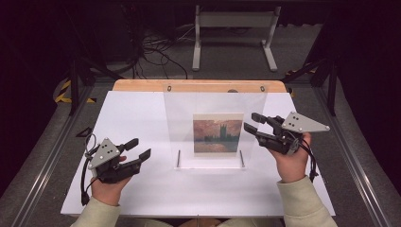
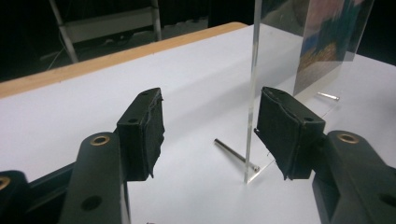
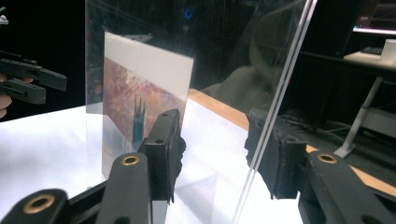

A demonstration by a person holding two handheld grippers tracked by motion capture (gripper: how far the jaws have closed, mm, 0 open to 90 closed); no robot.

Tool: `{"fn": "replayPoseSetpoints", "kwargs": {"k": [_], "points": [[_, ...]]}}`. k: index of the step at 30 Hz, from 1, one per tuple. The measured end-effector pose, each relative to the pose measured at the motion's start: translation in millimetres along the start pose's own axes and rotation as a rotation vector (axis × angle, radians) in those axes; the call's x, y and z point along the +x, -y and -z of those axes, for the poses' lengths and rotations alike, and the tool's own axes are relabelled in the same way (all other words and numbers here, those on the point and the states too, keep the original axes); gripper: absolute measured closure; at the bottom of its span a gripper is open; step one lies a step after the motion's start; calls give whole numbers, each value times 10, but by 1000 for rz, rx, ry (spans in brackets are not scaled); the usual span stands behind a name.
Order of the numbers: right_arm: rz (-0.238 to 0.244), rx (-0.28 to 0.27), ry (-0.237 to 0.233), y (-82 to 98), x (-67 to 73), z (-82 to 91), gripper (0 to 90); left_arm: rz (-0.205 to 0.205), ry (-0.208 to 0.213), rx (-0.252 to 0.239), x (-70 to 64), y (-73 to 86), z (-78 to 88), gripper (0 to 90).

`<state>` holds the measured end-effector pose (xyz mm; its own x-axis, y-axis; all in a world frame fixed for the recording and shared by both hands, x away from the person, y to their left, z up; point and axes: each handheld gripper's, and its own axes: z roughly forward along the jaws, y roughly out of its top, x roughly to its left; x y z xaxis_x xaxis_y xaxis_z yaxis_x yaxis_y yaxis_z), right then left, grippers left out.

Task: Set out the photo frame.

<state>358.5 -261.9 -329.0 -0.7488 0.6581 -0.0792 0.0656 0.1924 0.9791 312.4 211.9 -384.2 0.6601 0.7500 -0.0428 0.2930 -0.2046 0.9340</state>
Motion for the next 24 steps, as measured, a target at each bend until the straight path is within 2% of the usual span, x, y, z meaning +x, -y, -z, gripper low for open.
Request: {"fn": "replayPoseSetpoints", "kwargs": {"k": [4, 8, 10, 11, 12, 13, 15, 19, 24], "points": [[-22, 31, 19, 32, -7, -40, 487, 16, 0, 12, 37, 39, -23, 395], [-28, 31, 30, 29, -2, -31, 443, 17, 1, 23, 48, 62, -48, 386], [-32, 27, 44, 7, 12, -8, 395, 15, 6, 20, 59, 62, -39, 379], [-41, 22, 33, -15, 32, 18, 318, 15, 8, 18, 64, 62, -35, 369], [-41, 22, 33, -15, 32, 18, 318, 19, 13, 18, 66, 64, -29, 369], [-29, 30, 30, -42, 61, 45, 243, 5, 18, 19, 75, 69, -16, 337], [-25, 35, 36, -52, 75, 61, 228, 0, 25, 20, 70, 77, -6, 317], [2, 55, 36, -122, 138, 203, 185, -47, 42, 23, 80, 128, 59, 302], [10, 64, 50, -147, 141, 410, 166, -37, 43, 8, 126, 158, 115, 280]]}}
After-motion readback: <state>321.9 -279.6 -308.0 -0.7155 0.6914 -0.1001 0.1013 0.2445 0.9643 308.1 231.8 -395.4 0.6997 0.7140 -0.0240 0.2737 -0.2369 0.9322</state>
